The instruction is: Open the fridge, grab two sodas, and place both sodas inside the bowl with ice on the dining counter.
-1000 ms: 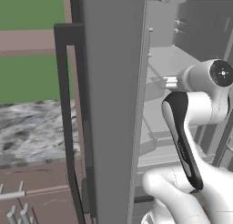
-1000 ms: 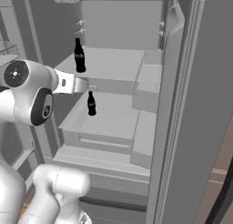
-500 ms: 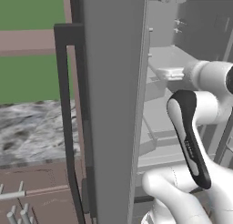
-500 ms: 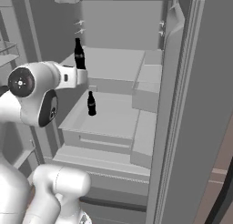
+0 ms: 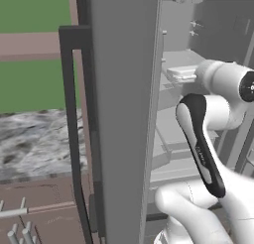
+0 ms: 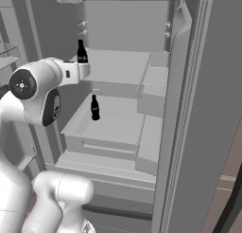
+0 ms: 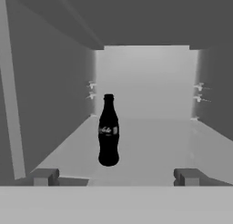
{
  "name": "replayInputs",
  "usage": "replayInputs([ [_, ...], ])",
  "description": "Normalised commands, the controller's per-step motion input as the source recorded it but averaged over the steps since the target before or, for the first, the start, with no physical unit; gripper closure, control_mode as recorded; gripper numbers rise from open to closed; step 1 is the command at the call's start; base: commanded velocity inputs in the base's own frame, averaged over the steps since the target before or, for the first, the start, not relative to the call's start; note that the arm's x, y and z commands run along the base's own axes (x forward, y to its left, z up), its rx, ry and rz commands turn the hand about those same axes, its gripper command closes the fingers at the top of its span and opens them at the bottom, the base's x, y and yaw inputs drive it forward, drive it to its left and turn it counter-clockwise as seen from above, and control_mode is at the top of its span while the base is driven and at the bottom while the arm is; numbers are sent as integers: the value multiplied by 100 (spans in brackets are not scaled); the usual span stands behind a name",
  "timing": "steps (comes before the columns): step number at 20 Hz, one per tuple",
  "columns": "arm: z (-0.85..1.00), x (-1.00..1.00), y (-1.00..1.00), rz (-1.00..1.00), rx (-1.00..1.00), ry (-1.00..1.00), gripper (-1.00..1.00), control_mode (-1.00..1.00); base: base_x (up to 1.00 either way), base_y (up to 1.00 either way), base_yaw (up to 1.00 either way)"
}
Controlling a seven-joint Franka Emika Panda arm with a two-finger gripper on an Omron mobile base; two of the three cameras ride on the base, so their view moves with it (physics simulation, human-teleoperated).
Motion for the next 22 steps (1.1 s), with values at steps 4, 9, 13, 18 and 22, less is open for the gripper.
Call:
replayInputs([
  [4, 0, 4, 0, 0, -1, 0, -100, -100, 0, 0, 0],
  [9, 0, 23, 0, 0, 0, 0, -100, -100, 0, 0, 0],
  [13, 0, 28, 0, 0, 0, 0, -100, -100, 0, 0, 0],
  [18, 0, 32, 0, 1, 0, 0, -100, -100, 0, 0, 0],
  [22, 0, 30, 0, 7, 0, 0, -100, -100, 0, 0, 0],
])
